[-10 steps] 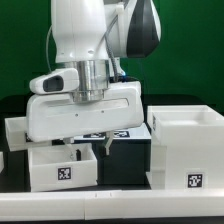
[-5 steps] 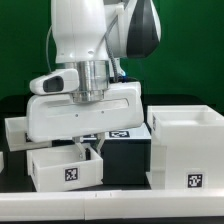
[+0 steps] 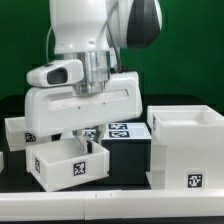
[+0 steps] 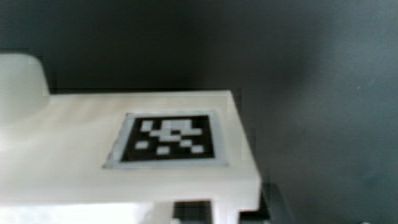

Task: Assemble drawer

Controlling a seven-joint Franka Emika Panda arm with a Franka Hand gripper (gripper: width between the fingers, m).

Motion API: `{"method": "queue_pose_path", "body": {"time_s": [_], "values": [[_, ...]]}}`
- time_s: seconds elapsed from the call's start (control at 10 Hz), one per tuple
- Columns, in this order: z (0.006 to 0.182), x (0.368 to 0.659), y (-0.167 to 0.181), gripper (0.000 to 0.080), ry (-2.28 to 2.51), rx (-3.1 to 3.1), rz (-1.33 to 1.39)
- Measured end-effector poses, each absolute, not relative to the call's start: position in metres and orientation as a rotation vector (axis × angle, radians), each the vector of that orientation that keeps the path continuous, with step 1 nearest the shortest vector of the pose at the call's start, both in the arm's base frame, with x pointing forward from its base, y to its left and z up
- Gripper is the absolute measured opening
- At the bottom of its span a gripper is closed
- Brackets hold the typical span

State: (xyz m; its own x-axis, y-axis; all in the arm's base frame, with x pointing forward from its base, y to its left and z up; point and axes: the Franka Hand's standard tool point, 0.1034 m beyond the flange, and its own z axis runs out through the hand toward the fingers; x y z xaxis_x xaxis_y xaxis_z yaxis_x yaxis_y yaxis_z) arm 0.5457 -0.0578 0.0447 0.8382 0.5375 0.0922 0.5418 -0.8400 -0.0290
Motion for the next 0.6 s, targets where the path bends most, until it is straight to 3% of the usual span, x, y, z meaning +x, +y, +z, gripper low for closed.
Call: {"method": "queue_pose_path", "body": {"time_s": [0.6], "values": [[0.043,0.543,-0.05,0.0038,-1.239,-2.865,-0.188]]}}
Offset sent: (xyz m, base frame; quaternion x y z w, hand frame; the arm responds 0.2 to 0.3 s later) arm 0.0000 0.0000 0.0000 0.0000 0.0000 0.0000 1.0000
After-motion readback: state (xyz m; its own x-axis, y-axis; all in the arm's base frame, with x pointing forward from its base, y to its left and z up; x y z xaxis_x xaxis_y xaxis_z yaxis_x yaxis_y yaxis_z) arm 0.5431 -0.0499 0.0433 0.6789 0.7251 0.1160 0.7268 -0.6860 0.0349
